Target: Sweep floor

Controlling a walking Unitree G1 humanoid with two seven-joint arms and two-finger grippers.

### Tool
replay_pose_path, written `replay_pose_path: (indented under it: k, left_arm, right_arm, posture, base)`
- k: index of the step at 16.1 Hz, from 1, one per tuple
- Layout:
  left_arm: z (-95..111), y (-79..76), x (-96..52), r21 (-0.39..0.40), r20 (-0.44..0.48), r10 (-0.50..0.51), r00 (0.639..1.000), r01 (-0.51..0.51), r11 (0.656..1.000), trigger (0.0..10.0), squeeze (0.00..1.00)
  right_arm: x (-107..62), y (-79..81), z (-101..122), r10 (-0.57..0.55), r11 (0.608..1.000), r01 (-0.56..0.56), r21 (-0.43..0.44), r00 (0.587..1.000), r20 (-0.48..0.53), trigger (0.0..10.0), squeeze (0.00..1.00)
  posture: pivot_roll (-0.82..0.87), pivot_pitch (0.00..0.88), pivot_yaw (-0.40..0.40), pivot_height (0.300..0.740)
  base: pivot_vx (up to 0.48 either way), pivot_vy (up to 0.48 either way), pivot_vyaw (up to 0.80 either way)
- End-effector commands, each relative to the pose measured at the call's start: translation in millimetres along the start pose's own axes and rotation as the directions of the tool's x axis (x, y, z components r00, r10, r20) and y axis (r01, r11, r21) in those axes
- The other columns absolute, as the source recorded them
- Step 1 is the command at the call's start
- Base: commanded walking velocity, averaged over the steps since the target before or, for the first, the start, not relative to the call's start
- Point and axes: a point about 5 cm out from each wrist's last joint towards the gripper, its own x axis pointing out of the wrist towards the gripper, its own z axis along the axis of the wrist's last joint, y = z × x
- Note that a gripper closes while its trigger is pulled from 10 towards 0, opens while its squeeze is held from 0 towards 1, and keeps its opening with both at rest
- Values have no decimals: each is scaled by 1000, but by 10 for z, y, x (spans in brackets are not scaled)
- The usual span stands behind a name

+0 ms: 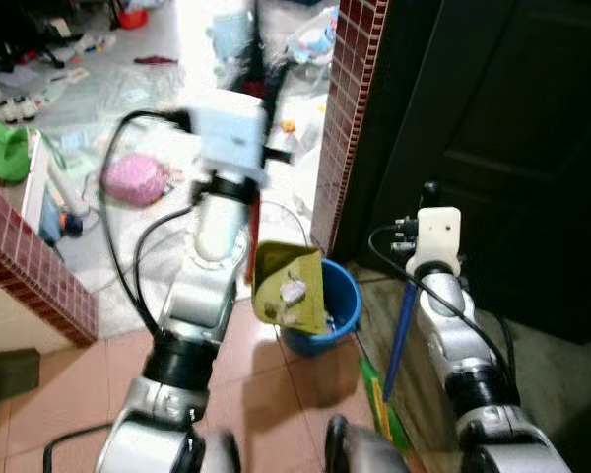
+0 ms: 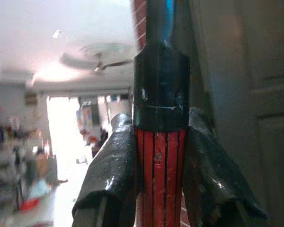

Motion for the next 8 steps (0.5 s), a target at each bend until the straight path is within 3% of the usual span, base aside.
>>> replay_pose_path:
  k: [1, 5, 8]
  left_arm:
    - [107, -157, 18, 49, 87, -95, 992, 92, 995, 10000, 0]
    - [79, -302, 20, 54, 91, -140, 986, 136, 989, 10000, 0]
    - [113, -374, 21, 110, 146, -209, 967, 194, 975, 10000, 0]
  right_arm:
    - [28, 5, 58, 9, 999, -8, -36, 1000, 25, 10000, 0]
    - [32, -2, 68, 5, 999, -4, -32, 1000, 31, 10000, 0]
    - [39, -4, 82, 7, 1000, -6, -24, 999, 41, 10000, 0]
  posture:
    - [-63, 92, 7, 740]
    - [-70, 86, 11, 740]
    - [-72, 84, 7, 740]
  base:
    - [0, 0, 0]
    - [0, 0, 0]
    - [0, 0, 0]
